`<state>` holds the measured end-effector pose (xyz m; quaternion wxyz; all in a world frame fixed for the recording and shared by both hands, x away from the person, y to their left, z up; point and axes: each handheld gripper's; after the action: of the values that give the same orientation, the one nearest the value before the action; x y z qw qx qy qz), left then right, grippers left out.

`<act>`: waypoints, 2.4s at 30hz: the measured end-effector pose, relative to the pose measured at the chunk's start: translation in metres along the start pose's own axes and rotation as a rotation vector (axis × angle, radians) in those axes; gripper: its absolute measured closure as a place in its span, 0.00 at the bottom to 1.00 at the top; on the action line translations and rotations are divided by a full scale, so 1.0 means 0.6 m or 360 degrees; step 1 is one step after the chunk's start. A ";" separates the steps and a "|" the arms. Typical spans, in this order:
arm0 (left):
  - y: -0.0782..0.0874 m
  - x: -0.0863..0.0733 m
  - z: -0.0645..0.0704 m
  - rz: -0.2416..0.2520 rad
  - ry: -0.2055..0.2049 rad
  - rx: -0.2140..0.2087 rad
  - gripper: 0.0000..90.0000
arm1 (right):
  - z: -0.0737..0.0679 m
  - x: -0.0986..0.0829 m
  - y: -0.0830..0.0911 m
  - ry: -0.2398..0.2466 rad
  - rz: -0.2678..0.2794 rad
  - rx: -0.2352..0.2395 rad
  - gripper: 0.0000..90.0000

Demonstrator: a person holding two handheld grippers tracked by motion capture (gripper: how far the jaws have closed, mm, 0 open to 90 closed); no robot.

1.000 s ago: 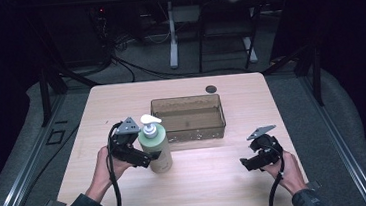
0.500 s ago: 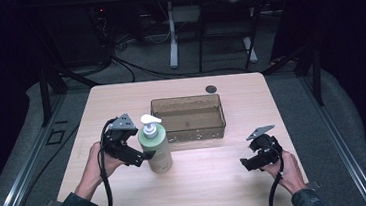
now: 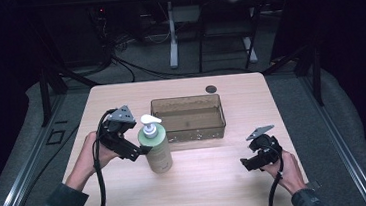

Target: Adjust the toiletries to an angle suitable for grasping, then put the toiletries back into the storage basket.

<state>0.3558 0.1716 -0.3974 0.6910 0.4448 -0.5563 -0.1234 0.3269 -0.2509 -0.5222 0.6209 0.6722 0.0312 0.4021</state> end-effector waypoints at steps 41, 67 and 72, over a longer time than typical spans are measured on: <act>0.028 0.090 -0.018 -0.0243 -0.0356 -0.0134 0.00 | 0.001 -0.003 0.002 0.0003 -0.0006 -0.0004 0.15; 0.004 0.140 -0.011 -0.0565 -0.0688 -0.0205 0.07 | 0.001 -0.007 0.002 0.0011 -0.0017 0.0001 0.15; 0.006 0.148 -0.010 -0.0592 -0.0718 -0.0203 0.12 | 0.001 -0.007 0.002 0.0014 -0.0017 0.0002 0.15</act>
<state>0.3912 0.1175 -0.3358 0.5419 0.4561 -0.5959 -0.3784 0.3237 -0.2542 -0.5232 0.6226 0.6706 0.0378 0.4016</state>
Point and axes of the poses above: each handheld gripper's, and its own axes: y roughly backward along the jaws, x roughly out of its top, z roughly to its right, and after that the axes turned 1 degree about -z, right-handed
